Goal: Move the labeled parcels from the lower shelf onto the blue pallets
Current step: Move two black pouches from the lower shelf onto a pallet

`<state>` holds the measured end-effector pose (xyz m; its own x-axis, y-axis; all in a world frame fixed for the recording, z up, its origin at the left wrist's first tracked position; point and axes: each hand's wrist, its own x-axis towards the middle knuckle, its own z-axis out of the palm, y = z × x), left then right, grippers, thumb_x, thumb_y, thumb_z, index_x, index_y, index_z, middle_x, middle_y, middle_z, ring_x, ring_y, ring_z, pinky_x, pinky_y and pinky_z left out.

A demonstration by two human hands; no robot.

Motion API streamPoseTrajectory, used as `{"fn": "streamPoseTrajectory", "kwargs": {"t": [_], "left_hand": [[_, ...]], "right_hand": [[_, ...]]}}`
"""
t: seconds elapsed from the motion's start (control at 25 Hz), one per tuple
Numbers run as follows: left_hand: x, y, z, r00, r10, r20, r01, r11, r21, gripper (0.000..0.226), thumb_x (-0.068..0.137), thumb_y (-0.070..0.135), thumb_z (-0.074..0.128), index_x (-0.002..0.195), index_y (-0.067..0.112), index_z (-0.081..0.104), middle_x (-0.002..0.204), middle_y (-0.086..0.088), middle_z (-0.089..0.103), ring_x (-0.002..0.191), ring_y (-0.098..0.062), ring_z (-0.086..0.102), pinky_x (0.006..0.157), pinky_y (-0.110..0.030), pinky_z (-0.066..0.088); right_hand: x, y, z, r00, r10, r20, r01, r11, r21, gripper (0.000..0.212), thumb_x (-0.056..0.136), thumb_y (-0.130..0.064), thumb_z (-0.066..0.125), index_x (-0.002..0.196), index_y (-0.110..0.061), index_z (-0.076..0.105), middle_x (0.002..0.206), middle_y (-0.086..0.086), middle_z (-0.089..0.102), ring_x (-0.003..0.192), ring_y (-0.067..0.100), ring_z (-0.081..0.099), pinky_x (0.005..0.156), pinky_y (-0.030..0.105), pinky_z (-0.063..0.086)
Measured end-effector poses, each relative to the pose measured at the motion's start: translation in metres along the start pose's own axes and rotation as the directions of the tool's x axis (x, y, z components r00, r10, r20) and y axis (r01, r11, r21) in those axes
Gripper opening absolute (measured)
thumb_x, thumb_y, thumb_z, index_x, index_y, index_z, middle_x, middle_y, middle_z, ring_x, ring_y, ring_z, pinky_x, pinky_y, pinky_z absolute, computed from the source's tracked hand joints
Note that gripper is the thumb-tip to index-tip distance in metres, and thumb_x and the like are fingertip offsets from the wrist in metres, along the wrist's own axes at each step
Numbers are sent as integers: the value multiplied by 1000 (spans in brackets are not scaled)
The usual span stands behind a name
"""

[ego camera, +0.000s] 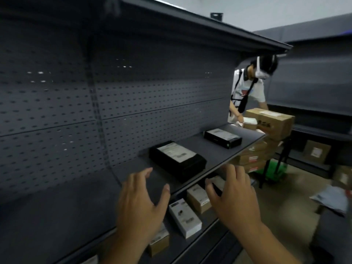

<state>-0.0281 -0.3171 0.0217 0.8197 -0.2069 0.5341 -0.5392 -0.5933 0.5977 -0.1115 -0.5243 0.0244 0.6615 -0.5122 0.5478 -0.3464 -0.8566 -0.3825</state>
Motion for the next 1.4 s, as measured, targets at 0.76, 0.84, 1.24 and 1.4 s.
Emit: {"fn": "streamPoseTrajectory", "kwargs": {"t": [0.76,0.84,1.24,1.4], "left_hand": [[99,43,207,886,-379,-268,429,889,158,131,50,99,58,154,22,33,155,8,25,142,-24,38,111,-54,43],[96,52,214,841,-425,-334,507,835,213,136,48,102,54,154,19,33,157,3,27,142,-28,39,110,-56,43],[92,101,265,669,-544,-507,722,637,268,151,43,94,66,156,4,22,153,-21,37,140,-42,41,112,-61,36],[99,96,275,615,-563,-552,753,628,198,150,48,88,73,156,0,19,150,-23,36,140,-43,39,114,-60,34]], "right_hand": [[275,207,136,995,55,78,-62,995,83,92,73,-56,79,139,-1,45,130,23,50,120,41,45,97,52,45],[299,222,152,994,61,94,-71,992,107,106,69,-64,78,143,1,40,136,26,47,125,44,43,101,55,44],[329,265,217,995,-95,35,82,958,275,104,53,-45,93,126,13,46,111,38,52,103,50,50,88,57,44],[329,267,218,992,-120,38,103,948,300,108,55,-46,92,130,12,41,117,38,51,111,49,47,94,58,44]]}}
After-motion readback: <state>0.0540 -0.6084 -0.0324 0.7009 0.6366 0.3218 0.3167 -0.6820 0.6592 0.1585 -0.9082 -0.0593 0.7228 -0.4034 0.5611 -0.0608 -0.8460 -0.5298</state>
